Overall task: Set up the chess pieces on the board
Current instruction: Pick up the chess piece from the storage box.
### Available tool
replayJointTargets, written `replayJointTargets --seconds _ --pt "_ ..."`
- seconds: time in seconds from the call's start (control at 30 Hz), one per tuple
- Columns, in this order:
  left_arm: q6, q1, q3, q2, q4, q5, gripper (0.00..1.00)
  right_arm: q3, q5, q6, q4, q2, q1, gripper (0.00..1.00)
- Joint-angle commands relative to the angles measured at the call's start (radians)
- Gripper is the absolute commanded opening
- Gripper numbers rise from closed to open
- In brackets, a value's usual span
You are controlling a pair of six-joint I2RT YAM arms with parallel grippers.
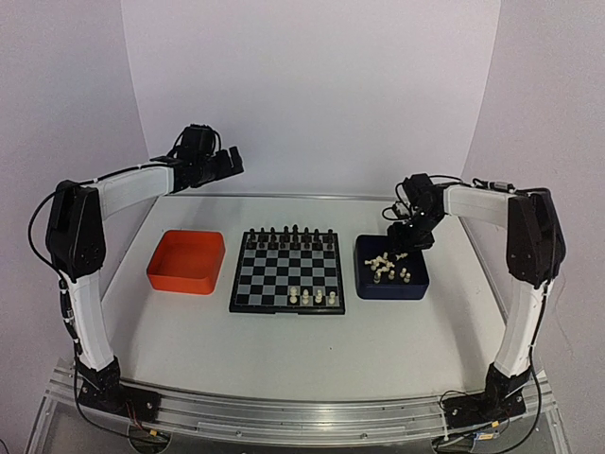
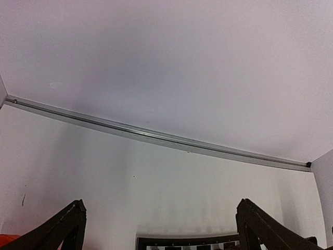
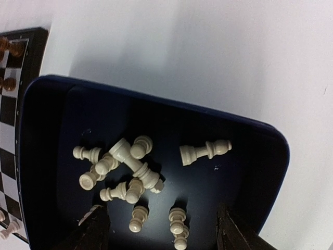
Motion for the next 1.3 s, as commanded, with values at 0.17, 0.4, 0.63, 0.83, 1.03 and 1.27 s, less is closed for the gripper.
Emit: replayJointTargets --seconds 0.17,0.4,0.63,0.83,1.03,1.27 --pt "-0.016 0.005 -0.02 -0.033 0.035 0.028 1.0 0.057 -0.063 -0.141 -0.009 0.041 -0.018 0.58" --pt "-0.03 0.004 -0.026 -0.043 0.025 0.033 1.0 0.075 -0.101 -0.229 -0.015 0.072 -0.023 0.54" --pt "-0.041 0.005 -0.038 -0.053 0.033 0.047 1.0 0.113 -0.096 -0.273 -0.021 0.109 -0.025 0.46" --pt "-0.048 0.005 -0.048 -0.058 0.032 0.056 1.0 0.11 -0.095 -0.298 -0.027 0.119 -0.026 0.43" --pt "-0.056 0.005 -0.05 -0.06 0.026 0.065 1.0 0.114 -0.115 -0.309 -0.037 0.131 -0.03 0.41" --pt "-0.06 0.004 -0.059 -0.066 0.027 0.069 1.0 0.117 -0.123 -0.321 -0.044 0.151 -0.03 0.4"
